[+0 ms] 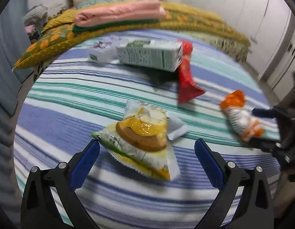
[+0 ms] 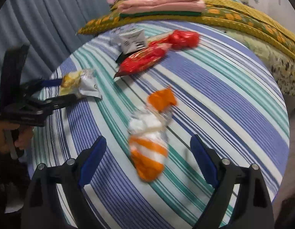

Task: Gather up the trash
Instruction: 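Lift the chip bag with the left tool while the right tool lifts the orange-and-white bag, then carry both bags over the blue wastebasket and open both tools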

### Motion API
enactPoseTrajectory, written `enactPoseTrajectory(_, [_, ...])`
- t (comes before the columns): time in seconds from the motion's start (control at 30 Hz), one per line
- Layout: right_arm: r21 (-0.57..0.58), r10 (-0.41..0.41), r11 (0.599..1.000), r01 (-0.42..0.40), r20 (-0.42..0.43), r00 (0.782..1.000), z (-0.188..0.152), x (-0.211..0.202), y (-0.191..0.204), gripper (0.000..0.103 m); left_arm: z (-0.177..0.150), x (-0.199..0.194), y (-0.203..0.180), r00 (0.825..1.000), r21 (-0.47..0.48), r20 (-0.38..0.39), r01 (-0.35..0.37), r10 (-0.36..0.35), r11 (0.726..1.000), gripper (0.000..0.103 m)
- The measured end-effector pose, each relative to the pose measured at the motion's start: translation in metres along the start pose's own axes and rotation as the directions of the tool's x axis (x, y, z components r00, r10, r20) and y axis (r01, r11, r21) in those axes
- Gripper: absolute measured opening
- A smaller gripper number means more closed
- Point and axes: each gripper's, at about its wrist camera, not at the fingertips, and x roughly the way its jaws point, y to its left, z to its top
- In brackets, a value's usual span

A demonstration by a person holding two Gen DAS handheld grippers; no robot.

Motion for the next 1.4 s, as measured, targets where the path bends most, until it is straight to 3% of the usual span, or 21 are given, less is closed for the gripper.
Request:
enactPoseTrajectory(0.07, [-0.026, -0.032, 0.999, 0.031, -0.022, 0.999, 0.004, 0.009, 0.006, 0.085, 0.002, 0.006, -0.001, 0.999, 0.024, -0.019, -0.025, 0.026, 0.999, 0.098])
enactPoseTrajectory(0.2, [-0.007, -0.06, 0.998, 0.06, -0.035, 0.998, 0.005, 0.017, 0.001, 0.045, 0.005, 0.004, -0.001, 0.998, 0.067, -0.005, -0.066, 0.066, 0.996, 0.091])
enactPoseTrajectory(0.27, [0.009, -0.047, 0.999, 0.047, -0.01, 0.999, 0.003, 0.009, -0.003, 0.044, 0.007, 0.004, 0.0, 0.998, 0.074, 0.003, -0.068, 0.068, 0.995, 0.081])
enactPoseTrajectory(0.33, [0.011, -0.04, 0.999, 0.04, 0.017, 0.999, -0.002, -0.003, -0.006, 0.044, 0.006, 0.003, -0.002, 0.999, 0.092, 0.015, -0.045, 0.043, 0.995, 0.063])
enactPoseTrajectory(0.43, [0.023, -0.034, 0.999, 0.033, 0.053, 0.998, -0.009, -0.023, -0.015, 0.044, 0.004, -0.001, -0.01, 0.998, 0.104, 0.047, -0.046, 0.041, 0.994, 0.051])
enactPoseTrajectory(0.67, [0.132, -0.035, 0.991, 0.019, 0.117, 0.992, -0.037, -0.077, -0.074, 0.044, 0.002, -0.03, -0.057, 0.991, 0.094, 0.117, 0.05, -0.061, 0.994, 0.048])
enactPoseTrajectory(0.87, [0.28, -0.181, 0.949, 0.142, 0.118, 0.976, -0.086, -0.122, -0.166, 0.044, 0.017, -0.048, -0.147, 0.967, 0.15, 0.132, 0.199, -0.219, 0.968, 0.048])
enactPoseTrajectory(1.0, [0.389, -0.251, 0.899, 0.2, 0.082, 0.965, -0.127, -0.139, -0.226, 0.044, 0.031, -0.046, -0.233, 0.937, 0.223, 0.105, 0.304, -0.333, 0.926, 0.049])
enactPoseTrajectory(1.2, [0.51, -0.296, 0.827, 0.238, 0.035, 0.954, -0.169, -0.14, -0.291, 0.044, 0.046, -0.019, -0.352, 0.92, 0.323, 0.034, 0.359, -0.39, 0.875, 0.049])
enactPoseTrajectory(1.4, [0.586, -0.293, 0.782, 0.212, 0.046, 0.955, -0.192, -0.142, -0.332, 0.044, 0.051, 0.025, -0.437, 0.924, 0.394, -0.037, 0.363, -0.38, 0.844, 0.05])
